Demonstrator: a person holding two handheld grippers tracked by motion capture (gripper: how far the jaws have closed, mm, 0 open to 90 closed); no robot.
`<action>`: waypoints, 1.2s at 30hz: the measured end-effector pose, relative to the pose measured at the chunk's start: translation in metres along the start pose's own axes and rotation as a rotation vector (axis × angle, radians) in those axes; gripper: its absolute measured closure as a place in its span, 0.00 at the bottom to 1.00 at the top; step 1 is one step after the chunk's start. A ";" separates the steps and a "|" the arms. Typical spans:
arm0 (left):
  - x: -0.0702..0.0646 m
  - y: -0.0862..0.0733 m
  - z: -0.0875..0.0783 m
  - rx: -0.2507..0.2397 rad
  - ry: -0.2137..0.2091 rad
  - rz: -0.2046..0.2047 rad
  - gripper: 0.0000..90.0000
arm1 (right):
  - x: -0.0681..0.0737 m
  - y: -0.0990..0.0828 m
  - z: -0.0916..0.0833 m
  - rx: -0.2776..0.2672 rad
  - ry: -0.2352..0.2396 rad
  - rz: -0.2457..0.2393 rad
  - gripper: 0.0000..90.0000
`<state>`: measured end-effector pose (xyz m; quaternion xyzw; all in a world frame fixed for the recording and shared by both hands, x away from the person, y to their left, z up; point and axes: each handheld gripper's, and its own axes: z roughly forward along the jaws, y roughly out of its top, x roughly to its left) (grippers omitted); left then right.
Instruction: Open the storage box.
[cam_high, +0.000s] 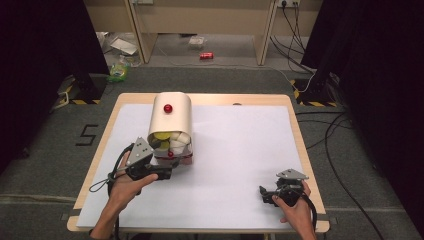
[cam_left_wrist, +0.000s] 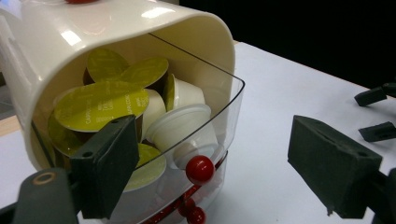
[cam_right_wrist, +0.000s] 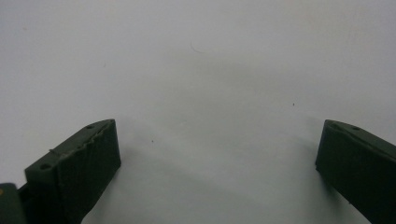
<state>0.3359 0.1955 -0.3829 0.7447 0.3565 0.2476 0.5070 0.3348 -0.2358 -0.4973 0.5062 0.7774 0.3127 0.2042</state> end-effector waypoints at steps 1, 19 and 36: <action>-0.001 -0.001 -0.001 0.002 -0.002 0.002 0.18 | 0.000 0.000 0.000 0.000 0.000 0.000 0.00; -0.013 -0.010 -0.017 0.001 -0.032 0.005 0.18 | 0.000 0.000 0.000 0.000 0.000 0.000 0.00; -0.025 -0.019 -0.031 0.019 -0.061 0.018 0.18 | 0.000 0.000 0.000 0.000 0.000 0.000 0.00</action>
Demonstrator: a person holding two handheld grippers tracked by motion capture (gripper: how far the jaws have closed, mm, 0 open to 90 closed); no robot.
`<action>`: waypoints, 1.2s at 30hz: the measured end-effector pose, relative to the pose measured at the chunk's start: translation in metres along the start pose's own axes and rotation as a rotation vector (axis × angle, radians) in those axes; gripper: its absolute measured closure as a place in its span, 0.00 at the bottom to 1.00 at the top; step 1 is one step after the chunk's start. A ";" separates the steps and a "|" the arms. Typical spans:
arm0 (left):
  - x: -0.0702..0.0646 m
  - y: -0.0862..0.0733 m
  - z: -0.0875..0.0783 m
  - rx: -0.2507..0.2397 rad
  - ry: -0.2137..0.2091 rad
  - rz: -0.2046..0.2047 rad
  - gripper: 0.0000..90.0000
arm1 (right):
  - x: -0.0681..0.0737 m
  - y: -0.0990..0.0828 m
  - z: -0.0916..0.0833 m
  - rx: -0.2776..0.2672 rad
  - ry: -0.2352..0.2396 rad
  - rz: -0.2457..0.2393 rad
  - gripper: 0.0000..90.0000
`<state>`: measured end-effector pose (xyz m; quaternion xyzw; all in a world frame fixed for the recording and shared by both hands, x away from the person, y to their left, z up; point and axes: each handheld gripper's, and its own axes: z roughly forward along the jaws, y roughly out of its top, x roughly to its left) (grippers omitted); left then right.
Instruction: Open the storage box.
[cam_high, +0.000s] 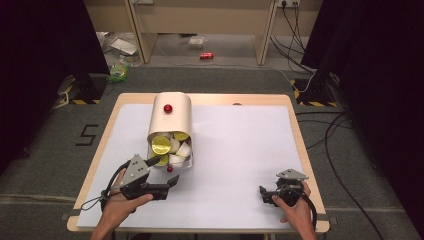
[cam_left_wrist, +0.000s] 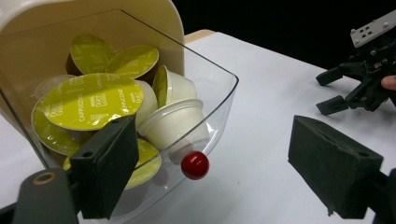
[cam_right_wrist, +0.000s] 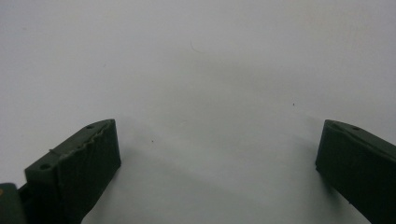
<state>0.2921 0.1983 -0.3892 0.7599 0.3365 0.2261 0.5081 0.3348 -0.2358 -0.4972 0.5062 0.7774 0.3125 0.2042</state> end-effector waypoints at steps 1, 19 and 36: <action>-0.001 0.000 0.000 0.000 0.001 0.001 0.18 | 0.000 0.000 0.000 0.000 0.000 0.000 0.00; -0.010 -0.006 -0.006 0.021 -0.002 0.015 0.17 | 0.000 0.000 0.000 0.000 0.000 0.000 0.00; -0.016 -0.009 -0.011 0.033 0.008 0.025 0.17 | 0.000 0.000 0.000 0.000 0.000 -0.002 0.00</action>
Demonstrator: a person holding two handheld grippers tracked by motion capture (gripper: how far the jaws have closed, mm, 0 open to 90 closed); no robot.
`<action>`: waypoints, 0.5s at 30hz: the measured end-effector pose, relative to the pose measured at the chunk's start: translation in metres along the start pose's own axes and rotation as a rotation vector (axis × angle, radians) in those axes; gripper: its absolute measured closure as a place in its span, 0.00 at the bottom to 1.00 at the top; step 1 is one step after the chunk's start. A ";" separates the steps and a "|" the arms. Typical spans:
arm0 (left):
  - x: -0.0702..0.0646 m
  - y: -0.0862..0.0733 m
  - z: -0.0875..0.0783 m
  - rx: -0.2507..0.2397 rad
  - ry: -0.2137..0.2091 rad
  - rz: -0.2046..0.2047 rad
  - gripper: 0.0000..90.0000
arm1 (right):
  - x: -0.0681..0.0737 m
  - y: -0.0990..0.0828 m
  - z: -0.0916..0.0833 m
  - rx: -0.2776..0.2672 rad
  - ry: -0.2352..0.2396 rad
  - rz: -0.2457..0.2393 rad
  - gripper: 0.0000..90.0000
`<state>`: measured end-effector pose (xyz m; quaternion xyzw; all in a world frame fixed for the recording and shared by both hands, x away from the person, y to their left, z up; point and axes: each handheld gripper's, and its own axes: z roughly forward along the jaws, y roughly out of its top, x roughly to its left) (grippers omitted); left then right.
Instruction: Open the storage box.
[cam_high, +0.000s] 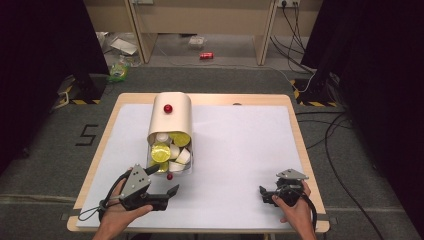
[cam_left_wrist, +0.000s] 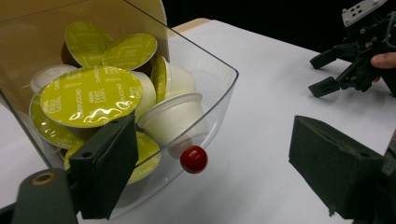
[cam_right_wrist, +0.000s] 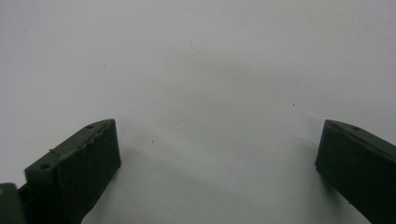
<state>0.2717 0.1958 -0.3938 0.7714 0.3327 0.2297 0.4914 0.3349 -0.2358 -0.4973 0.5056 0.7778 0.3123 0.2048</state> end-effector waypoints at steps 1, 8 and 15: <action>0.000 0.000 0.000 0.001 0.000 0.001 0.17 | 0.000 0.000 0.000 0.000 0.000 0.000 0.00; 0.001 0.001 -0.001 0.007 -0.010 -0.009 0.17 | 0.000 0.000 0.000 0.000 0.000 0.000 0.00; 0.010 0.006 -0.006 -0.018 0.030 -0.022 0.18 | 0.000 0.000 0.000 0.000 0.000 0.001 0.00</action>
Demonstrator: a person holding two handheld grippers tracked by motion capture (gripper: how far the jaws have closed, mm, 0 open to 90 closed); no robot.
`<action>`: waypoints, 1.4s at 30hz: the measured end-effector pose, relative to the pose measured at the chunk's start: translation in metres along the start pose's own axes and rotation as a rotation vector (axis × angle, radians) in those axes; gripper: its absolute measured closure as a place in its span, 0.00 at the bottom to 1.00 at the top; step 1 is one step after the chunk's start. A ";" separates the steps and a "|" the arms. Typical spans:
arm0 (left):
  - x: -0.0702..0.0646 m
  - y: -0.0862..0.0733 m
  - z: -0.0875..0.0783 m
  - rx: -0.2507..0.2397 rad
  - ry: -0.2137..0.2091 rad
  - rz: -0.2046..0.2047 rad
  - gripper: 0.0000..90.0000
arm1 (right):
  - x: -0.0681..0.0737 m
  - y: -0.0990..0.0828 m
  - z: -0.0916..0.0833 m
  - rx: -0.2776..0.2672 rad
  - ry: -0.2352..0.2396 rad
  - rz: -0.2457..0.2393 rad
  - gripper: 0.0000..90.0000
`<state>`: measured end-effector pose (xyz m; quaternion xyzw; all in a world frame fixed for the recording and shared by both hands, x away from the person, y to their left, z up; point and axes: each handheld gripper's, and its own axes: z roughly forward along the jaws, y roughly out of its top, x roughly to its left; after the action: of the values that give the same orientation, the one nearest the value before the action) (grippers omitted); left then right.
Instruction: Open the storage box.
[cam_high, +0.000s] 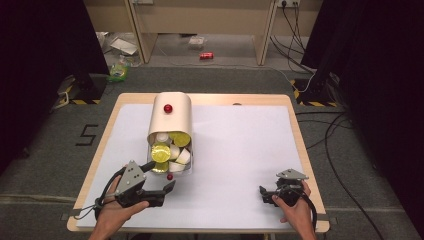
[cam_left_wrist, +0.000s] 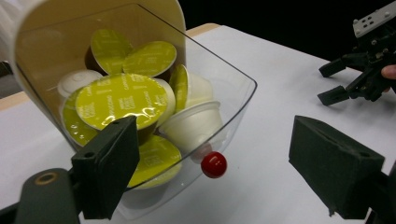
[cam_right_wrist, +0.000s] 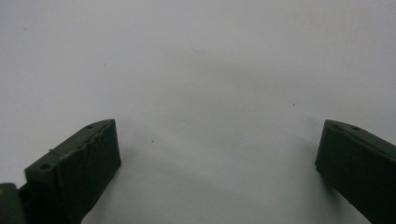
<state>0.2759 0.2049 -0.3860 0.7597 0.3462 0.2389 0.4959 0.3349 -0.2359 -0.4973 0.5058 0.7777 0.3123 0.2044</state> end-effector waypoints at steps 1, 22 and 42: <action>0.000 0.000 0.000 0.000 0.000 0.000 0.18 | 0.000 0.000 0.000 0.000 0.000 0.000 0.00; 0.020 0.013 0.012 -0.023 0.107 0.000 0.18 | 0.000 0.000 0.000 0.000 0.000 0.001 0.00; 0.031 0.018 0.028 0.020 0.141 0.006 0.22 | 0.000 0.000 0.000 -0.001 0.001 0.001 0.00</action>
<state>0.3208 0.2069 -0.3799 0.7469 0.3804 0.2899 0.4620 0.3348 -0.2359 -0.4973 0.5061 0.7774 0.3128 0.2042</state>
